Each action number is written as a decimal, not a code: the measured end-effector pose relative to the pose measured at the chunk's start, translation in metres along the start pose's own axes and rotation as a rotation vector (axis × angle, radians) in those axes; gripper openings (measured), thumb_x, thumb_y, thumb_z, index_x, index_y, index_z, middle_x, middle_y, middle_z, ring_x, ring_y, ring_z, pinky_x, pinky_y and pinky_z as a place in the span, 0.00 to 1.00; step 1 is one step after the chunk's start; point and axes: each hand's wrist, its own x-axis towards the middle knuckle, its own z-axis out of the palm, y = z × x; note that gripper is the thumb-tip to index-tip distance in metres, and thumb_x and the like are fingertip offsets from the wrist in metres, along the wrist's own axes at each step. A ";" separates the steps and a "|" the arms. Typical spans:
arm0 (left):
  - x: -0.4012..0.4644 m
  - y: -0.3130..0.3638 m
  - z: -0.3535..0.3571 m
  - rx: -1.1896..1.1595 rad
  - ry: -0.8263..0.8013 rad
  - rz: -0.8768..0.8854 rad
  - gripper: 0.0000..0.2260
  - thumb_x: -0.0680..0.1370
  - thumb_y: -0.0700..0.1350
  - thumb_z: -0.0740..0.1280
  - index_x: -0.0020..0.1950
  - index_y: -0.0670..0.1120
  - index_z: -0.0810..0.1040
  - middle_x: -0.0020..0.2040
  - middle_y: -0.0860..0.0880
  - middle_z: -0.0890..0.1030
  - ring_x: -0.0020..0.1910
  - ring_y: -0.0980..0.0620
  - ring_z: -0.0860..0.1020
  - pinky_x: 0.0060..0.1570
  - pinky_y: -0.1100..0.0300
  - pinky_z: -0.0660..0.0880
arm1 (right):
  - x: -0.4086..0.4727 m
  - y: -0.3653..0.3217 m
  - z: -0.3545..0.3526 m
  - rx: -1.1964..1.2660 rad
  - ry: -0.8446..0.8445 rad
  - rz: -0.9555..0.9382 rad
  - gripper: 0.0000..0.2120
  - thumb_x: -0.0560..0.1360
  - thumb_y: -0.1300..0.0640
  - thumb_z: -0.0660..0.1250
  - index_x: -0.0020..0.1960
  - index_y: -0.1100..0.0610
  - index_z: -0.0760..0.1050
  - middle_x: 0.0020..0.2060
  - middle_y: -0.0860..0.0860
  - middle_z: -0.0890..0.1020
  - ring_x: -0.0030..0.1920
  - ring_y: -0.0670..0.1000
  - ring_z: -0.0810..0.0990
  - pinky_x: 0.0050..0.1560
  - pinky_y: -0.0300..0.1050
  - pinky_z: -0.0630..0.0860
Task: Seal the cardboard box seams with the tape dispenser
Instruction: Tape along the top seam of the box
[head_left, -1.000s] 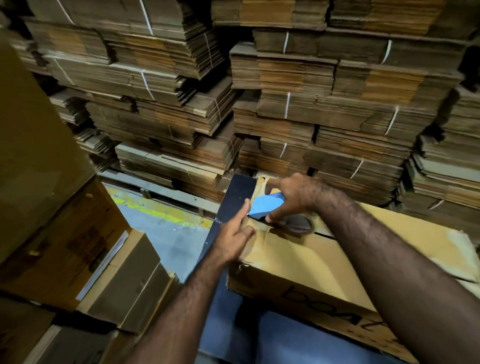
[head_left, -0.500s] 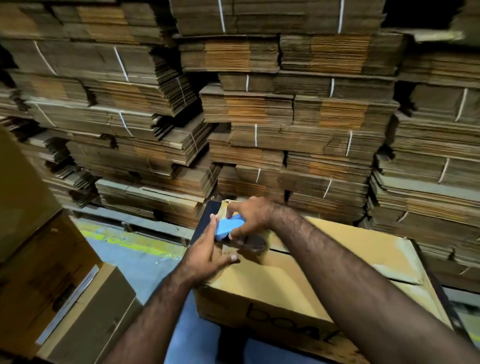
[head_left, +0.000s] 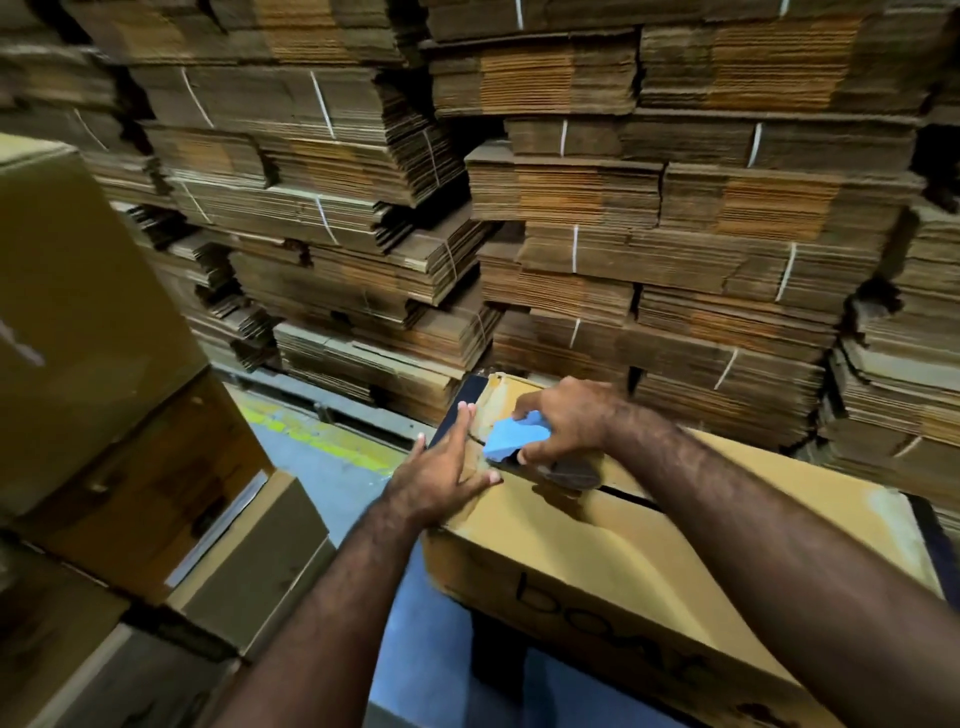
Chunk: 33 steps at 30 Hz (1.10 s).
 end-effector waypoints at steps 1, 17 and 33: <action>-0.001 0.000 -0.001 0.022 0.001 0.010 0.43 0.79 0.63 0.61 0.80 0.53 0.34 0.82 0.54 0.46 0.80 0.53 0.52 0.79 0.46 0.42 | 0.002 -0.001 0.002 -0.010 0.002 -0.003 0.30 0.68 0.31 0.66 0.67 0.40 0.68 0.54 0.50 0.78 0.50 0.51 0.74 0.49 0.51 0.78; -0.008 0.005 0.007 0.334 0.062 0.121 0.39 0.79 0.69 0.48 0.82 0.48 0.39 0.82 0.52 0.45 0.80 0.58 0.44 0.77 0.52 0.40 | -0.039 0.036 0.005 0.087 0.017 -0.100 0.30 0.76 0.33 0.61 0.74 0.46 0.68 0.64 0.48 0.78 0.55 0.47 0.75 0.54 0.47 0.76; 0.010 0.010 -0.001 0.450 -0.041 0.162 0.37 0.81 0.67 0.47 0.82 0.47 0.42 0.82 0.49 0.40 0.80 0.52 0.40 0.77 0.50 0.41 | -0.012 0.012 0.002 0.024 -0.006 -0.022 0.28 0.73 0.31 0.63 0.69 0.43 0.71 0.54 0.47 0.78 0.47 0.47 0.72 0.43 0.45 0.70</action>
